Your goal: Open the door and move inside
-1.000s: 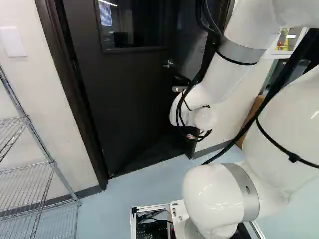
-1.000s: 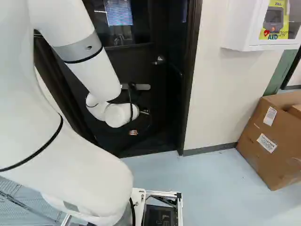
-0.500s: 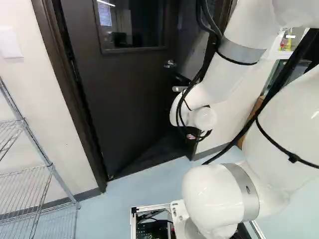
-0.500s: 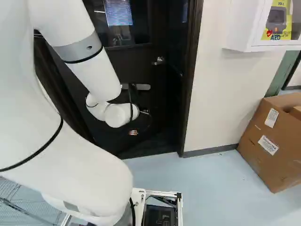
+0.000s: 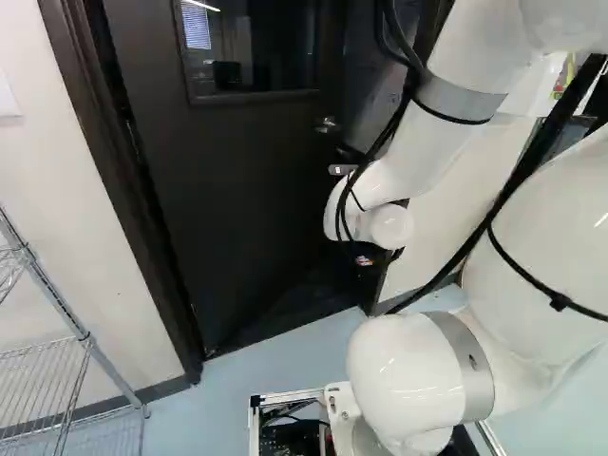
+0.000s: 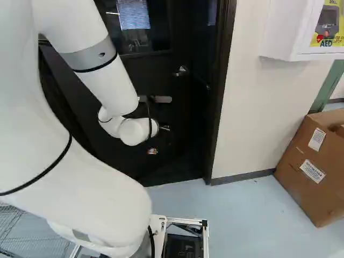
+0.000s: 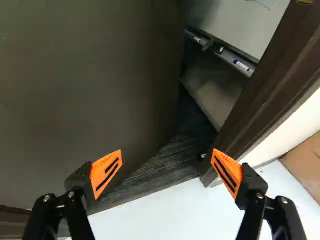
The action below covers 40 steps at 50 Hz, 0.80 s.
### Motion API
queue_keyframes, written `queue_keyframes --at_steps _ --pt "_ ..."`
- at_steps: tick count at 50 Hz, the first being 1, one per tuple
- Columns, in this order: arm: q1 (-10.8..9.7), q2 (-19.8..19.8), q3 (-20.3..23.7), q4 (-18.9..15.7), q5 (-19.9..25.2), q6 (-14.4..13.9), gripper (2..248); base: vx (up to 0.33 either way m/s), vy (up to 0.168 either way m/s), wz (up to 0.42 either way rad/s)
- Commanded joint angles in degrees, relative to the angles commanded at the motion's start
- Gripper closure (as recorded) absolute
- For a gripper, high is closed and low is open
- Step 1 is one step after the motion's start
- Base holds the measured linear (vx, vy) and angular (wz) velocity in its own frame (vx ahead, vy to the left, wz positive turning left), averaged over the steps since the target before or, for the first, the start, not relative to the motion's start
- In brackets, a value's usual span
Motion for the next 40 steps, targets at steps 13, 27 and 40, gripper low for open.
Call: queue_keyframes --at_steps 13,27,40 --pt "0.0 0.0 0.0 0.0 0.0 0.0 3 0.139 0.070 -0.026" --pt "0.0 0.0 0.0 0.0 0.0 0.0 3 0.126 0.090 -0.024" --pt "0.0 0.0 0.0 0.0 0.0 0.0 3 0.113 0.070 -0.112"
